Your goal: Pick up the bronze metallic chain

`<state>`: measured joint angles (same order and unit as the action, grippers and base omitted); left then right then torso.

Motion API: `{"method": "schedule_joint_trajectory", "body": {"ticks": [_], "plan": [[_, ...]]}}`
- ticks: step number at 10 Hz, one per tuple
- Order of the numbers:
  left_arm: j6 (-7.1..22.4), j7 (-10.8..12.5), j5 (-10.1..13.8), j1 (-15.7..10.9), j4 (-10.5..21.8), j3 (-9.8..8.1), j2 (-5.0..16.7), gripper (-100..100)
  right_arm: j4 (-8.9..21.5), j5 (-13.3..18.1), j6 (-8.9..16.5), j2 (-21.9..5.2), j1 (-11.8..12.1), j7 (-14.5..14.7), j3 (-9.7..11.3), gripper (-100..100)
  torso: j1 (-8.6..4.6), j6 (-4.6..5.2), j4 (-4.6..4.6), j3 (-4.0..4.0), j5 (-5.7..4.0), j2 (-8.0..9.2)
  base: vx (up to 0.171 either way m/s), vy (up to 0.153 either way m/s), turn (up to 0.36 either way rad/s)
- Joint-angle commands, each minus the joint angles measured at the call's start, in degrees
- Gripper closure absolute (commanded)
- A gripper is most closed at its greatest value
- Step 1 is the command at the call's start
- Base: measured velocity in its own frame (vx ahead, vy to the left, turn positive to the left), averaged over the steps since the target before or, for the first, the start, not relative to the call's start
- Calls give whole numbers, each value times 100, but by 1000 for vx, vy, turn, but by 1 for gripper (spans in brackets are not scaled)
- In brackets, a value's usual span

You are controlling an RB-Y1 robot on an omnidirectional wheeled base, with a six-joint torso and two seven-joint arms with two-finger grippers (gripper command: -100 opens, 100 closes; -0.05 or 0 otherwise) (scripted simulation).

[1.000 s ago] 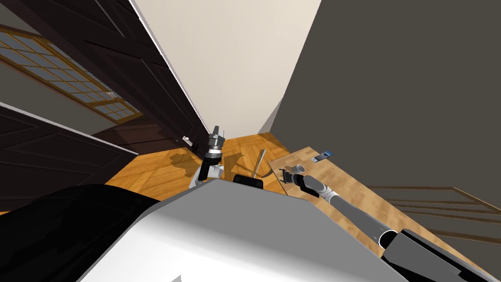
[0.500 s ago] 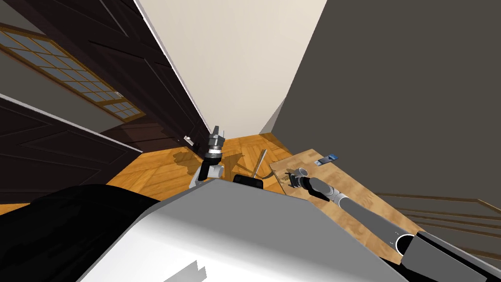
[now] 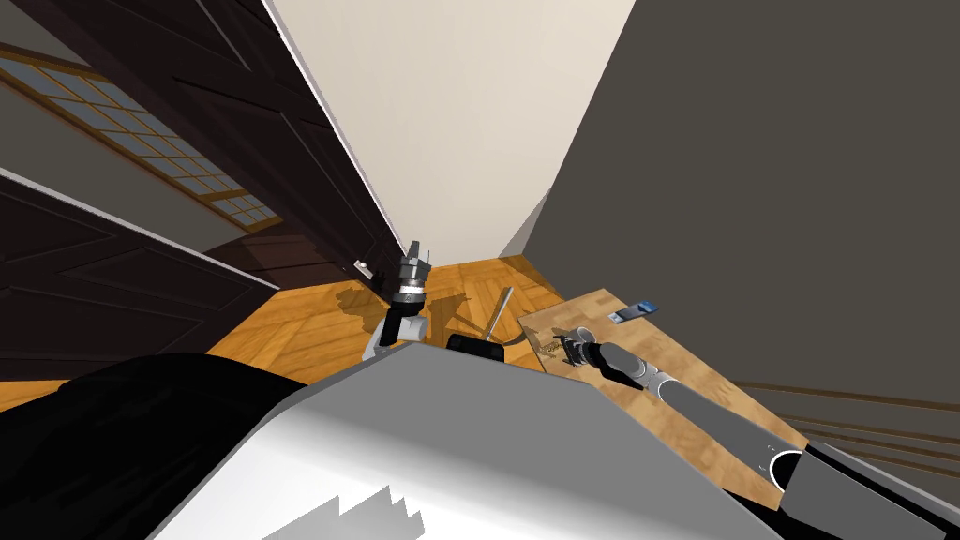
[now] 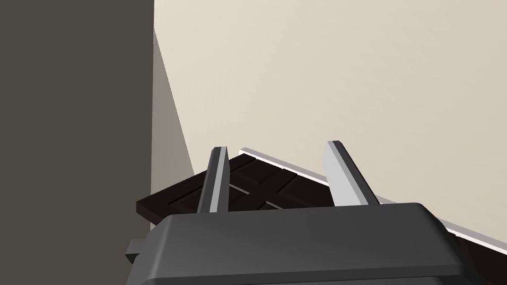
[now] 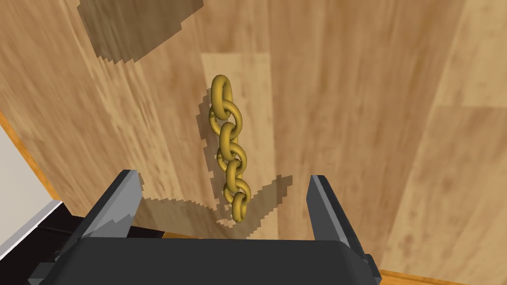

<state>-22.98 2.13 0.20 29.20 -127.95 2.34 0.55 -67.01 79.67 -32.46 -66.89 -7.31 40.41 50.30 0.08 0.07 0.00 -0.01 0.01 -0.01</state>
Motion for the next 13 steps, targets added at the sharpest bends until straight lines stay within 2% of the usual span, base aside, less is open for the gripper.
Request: {"method": "schedule_joint_trajectory", "body": {"ticks": [1,2,3,4,8,9,10,11,12,13], "plan": [[0,0,0,0,0,0,0,0,122,32,142,172,72,37,33,-100,0,0,0,0,0,0,3,-12,35],[0,0,0,0,0,0,0,0,195,52,227,276,115,60,52,-100,-4,0,0,1,-2,2,13,-25,68],[0,0,0,0,0,0,0,0,209,9,137,240,83,107,21,-100,-9,-1,0,-1,-3,-1,3,-10,18],[0,0,0,0,0,0,0,0,221,13,160,255,86,113,25,100,-6,0,0,1,-1,1,0,0,0],[0,0,0,0,0,0,0,0,212,12,155,253,81,116,23,100,-19,2,-5,-6,-12,-6,0,0,0],[0,0,0,0,0,0,0,0,212,13,155,253,81,117,23,0,-21,2,-5,-6,-12,-7,0,0,0],[0,0,0,0,0,0,0,0,49,13,57,69,29,15,13,100,-21,2,-5,-6,-12,-7,3,10,-72],[0,0,0,0,0,0,0,0,0,0,0,0,0,0,0,100,-18,5,-4,-6,-8,-8,-3,18,-56],[0,0,0,0,0,0,0,0,92,3,37,87,1,49,6,100,-14,3,-4,-5,-9,-6,-2,8,-6],[0,0,0,0,0,0,0,0,87,2,23,77,-6,41,3,0,-17,3,-6,-6,-12,-6,0,0,0]]}}
